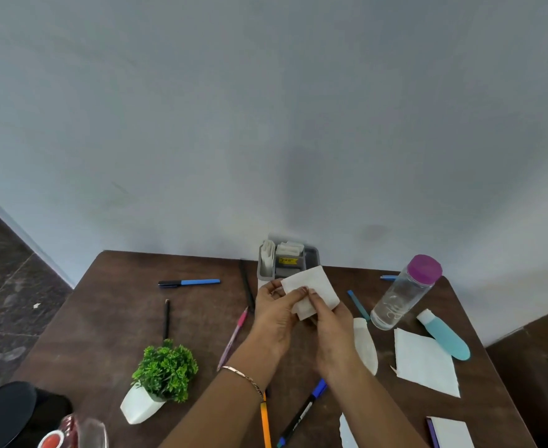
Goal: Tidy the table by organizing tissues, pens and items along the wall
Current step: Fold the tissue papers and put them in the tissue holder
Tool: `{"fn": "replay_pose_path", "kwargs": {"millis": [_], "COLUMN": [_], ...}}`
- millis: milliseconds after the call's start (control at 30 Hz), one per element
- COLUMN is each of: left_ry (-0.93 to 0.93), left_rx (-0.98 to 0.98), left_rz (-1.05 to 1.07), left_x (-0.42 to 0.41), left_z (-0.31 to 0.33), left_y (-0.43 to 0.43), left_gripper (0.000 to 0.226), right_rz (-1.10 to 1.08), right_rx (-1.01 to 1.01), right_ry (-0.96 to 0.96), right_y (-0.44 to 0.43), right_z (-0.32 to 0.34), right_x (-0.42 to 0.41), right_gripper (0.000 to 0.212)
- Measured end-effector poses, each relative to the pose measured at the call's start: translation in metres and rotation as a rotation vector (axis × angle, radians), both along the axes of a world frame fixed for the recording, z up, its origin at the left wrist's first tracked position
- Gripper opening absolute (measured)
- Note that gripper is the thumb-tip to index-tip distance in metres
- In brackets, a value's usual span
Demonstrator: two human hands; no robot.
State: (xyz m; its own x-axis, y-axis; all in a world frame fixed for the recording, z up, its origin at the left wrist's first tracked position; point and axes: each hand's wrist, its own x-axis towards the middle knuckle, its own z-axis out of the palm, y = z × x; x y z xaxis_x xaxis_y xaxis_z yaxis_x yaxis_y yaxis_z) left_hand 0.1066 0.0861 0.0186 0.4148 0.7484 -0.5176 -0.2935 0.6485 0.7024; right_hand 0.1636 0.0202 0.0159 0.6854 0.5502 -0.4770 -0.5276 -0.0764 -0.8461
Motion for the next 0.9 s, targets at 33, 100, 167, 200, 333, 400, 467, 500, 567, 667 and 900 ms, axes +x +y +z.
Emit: {"fn": "replay_pose_path", "kwargs": {"millis": [33,100,167,200,333,400,467,500,567,667,900], "left_ry": [-0.002,-0.025,0.006,0.039,0.236,0.350,0.410,0.435,0.465,0.455,0.414], "left_rx": [0.001,0.003,0.028,0.043,0.149,0.203,0.221,0.226,0.232,0.223,0.142], "left_rz": [-0.005,-0.011,-0.017,-0.016,0.001,0.028,0.062,0.068,0.064,0.042,0.012], "left_x": [0.003,0.004,0.003,0.001,-0.005,-0.009,-0.011,-0.012,-0.013,-0.011,-0.002], "left_z": [-0.002,-0.004,-0.008,-0.011,-0.020,-0.024,-0.029,-0.032,-0.036,-0.039,-0.049], "left_y": [0.002,0.007,0.016,0.022,0.042,0.052,0.061,0.066,0.072,0.076,0.079], "left_gripper": [0.055,0.053,0.051,0.051,0.051,0.050,0.051,0.050,0.050,0.049,0.047], "right_rz": [-0.029,-0.042,0.030,0.080,0.226,0.309,0.381,0.406,0.442,0.479,0.460], "right_rx": [-0.036,-0.091,-0.185,-0.236,-0.447,-0.517,-0.579,-0.604,-0.637,-0.661,-0.634], "right_ry": [-0.042,-0.172,-0.387,-0.494,-0.825,-0.963,-1.074,-1.117,-1.180,-1.212,-1.071], "right_y": [0.005,0.014,0.026,0.033,0.062,0.072,0.080,0.083,0.089,0.096,0.110], "right_z": [0.000,0.004,0.010,0.011,0.013,0.013,0.013,0.012,0.011,0.011,0.004], "right_x": [0.007,0.030,0.057,0.070,0.105,0.113,0.117,0.118,0.119,0.119,0.112], "right_gripper": [0.033,0.028,0.027,0.028,0.042,0.044,0.043,0.042,0.039,0.036,0.036]}}
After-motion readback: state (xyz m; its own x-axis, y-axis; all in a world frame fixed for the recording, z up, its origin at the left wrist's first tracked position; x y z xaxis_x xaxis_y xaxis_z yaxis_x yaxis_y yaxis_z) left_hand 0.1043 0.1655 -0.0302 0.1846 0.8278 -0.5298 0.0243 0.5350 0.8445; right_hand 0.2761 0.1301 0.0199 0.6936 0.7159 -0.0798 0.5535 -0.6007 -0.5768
